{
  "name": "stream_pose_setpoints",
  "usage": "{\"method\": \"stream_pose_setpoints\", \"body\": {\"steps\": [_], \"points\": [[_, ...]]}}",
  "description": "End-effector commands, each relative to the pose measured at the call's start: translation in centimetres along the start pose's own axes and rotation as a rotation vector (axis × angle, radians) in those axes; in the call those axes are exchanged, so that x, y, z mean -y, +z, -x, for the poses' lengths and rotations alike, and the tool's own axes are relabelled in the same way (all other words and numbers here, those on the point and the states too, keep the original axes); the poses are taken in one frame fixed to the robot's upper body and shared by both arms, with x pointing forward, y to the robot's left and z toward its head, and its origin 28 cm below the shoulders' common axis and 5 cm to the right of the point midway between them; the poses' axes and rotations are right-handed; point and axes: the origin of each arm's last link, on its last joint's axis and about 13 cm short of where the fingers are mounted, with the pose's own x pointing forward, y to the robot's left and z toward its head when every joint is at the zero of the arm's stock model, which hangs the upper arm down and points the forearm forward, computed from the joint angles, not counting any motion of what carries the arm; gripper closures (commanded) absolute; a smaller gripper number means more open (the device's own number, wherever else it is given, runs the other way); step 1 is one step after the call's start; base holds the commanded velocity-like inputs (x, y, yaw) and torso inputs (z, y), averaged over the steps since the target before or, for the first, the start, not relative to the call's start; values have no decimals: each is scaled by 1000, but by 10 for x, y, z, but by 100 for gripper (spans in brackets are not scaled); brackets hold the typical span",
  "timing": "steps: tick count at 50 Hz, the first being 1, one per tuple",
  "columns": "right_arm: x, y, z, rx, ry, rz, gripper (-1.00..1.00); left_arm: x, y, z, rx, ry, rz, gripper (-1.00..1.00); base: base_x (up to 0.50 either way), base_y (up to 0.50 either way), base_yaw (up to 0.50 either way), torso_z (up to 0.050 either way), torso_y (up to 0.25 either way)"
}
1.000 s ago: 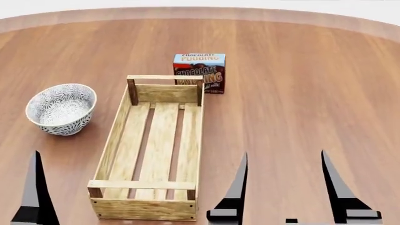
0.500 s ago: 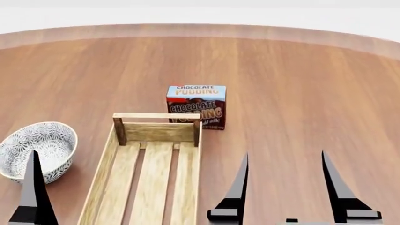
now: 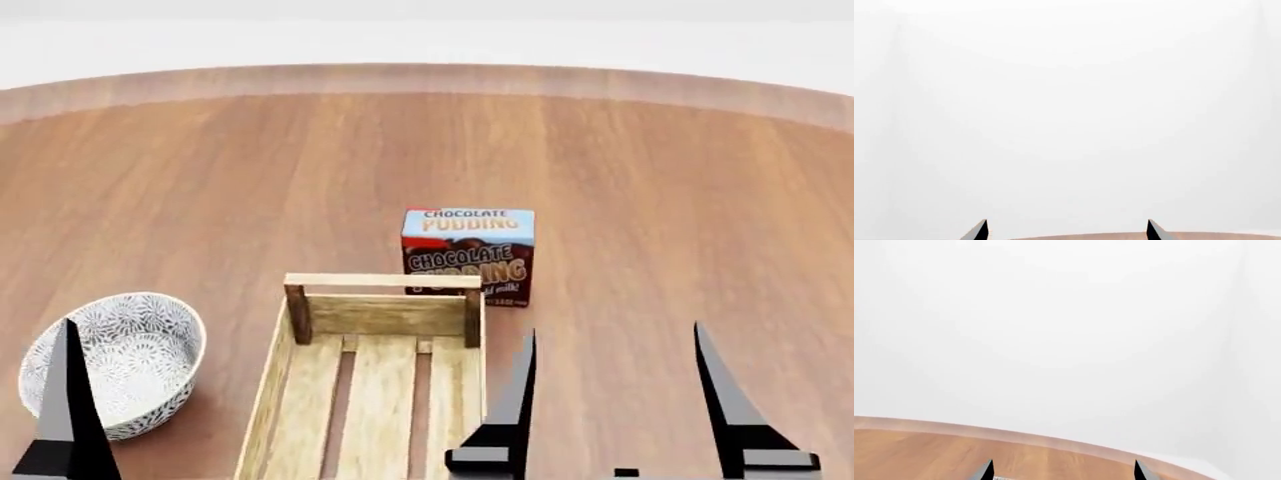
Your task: Pick up the bowl on the left and put it in the tray.
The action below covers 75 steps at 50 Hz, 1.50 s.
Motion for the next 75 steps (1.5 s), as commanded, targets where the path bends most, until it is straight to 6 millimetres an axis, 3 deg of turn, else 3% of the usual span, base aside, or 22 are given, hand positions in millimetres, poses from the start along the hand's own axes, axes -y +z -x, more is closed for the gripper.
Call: {"method": "stream_pose_setpoints", "body": {"steps": [1,16,37,75], "points": [[0,0,0,-1,2,12,-100,1,0,0,0,-3,4,-100,0,500,0,0,0],[0,0,0,9,1,-13,-100,-1,0,0,3,2,7,-100,0,487,0,0,0],[1,0,0,16,-12,-48,-100,-1,2,-1,-14,-7,65,-100,0,0,0,1,0],[2,4,2,28,-23,-9,-100,-3,6,0,-17,-15,116,-100,0,0,0,50,0]]}}
